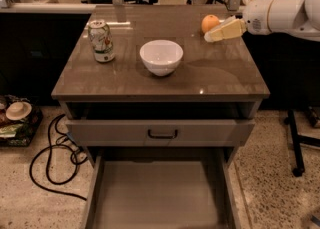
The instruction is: Place orange into middle drawer
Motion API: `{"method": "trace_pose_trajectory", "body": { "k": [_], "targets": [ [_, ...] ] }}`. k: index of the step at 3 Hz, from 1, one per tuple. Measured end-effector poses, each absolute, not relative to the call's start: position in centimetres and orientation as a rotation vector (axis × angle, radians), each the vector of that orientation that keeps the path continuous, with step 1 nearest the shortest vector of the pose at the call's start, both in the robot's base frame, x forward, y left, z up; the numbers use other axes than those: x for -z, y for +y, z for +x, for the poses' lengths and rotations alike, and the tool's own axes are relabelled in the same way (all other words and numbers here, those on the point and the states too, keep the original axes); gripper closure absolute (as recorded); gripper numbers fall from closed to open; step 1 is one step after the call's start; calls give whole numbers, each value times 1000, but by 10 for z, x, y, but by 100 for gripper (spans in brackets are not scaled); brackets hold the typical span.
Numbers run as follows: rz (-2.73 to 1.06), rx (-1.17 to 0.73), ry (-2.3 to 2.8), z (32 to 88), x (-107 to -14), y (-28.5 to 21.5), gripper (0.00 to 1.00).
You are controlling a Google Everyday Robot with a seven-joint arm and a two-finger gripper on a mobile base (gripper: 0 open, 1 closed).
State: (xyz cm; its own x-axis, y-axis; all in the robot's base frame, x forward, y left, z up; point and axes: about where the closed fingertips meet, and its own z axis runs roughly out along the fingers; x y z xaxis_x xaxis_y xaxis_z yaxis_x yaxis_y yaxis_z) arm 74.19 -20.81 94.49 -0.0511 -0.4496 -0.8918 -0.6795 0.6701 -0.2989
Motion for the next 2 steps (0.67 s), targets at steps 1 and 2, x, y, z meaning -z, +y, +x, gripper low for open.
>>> {"method": "trace_pose_trajectory", "body": {
  "k": [1,2],
  "targets": [
    [-884,-266,1678,781,-932,-202,0],
    [-813,-321,1680,806,-916,-207,0]
  ]
}}
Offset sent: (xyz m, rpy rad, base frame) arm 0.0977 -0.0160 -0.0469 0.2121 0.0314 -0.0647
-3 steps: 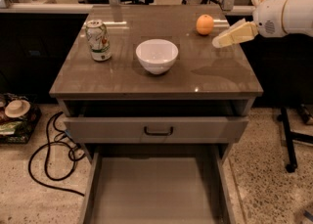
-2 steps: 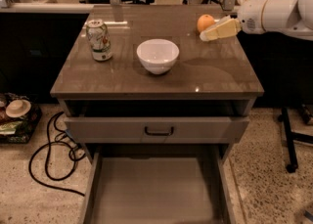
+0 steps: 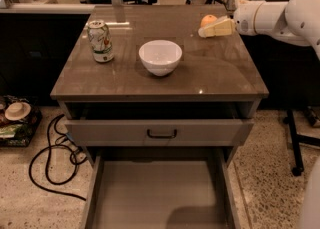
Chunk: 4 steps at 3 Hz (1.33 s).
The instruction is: Place orange into middle drawer
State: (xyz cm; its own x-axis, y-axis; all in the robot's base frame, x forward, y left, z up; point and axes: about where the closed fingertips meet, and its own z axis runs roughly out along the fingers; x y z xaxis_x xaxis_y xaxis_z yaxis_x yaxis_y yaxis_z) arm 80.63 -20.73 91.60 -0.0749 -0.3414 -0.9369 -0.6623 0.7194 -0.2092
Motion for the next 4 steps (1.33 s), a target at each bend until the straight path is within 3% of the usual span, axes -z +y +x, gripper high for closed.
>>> {"method": "trace_pose_trajectory", "body": {
  "k": [4],
  "targets": [
    [-687,-394,1694,844,-879,-212,0]
  ]
}}
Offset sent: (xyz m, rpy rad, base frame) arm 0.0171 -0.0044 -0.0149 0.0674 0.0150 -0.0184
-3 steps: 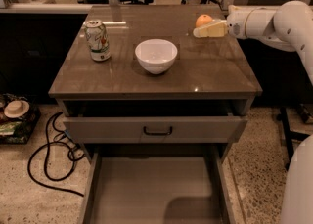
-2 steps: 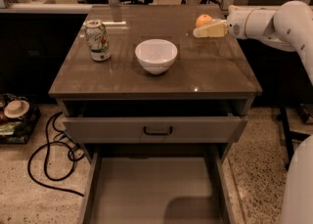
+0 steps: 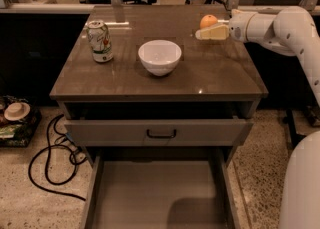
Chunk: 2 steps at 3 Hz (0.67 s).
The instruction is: Place orange into middle drawer
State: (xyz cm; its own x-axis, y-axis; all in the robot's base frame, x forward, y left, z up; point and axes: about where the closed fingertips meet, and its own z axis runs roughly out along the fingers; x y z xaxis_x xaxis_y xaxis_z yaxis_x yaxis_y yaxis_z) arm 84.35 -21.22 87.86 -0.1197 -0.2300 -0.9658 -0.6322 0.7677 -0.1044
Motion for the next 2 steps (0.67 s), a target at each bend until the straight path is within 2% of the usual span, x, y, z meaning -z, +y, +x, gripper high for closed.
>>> {"method": "trace_pose_trajectory", "body": {
  "k": [2],
  "targets": [
    [-654,-375,1696,855,-872,-217,0]
  ]
}}
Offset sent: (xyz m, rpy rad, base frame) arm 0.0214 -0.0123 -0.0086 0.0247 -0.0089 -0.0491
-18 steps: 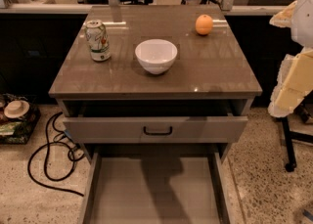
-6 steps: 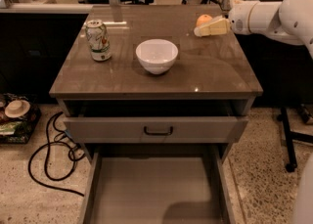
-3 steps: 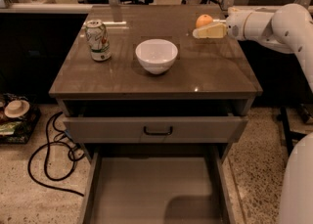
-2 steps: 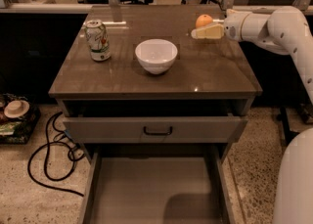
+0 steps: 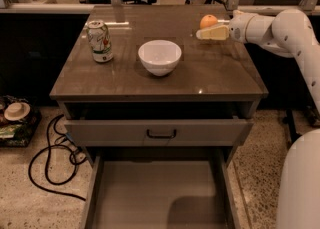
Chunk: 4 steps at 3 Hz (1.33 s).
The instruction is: Place orange into middle drawer
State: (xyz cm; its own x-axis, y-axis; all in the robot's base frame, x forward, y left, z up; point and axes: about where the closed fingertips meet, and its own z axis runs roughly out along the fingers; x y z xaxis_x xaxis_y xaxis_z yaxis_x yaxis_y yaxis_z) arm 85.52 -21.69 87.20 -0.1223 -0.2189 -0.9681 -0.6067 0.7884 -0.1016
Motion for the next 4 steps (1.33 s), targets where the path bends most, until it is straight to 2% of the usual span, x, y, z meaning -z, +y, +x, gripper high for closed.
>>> {"method": "trace_pose_trajectory", "body": {
  "k": [4],
  "targets": [
    [-600,-516,1702,884,-847,-186,0]
  ]
}}
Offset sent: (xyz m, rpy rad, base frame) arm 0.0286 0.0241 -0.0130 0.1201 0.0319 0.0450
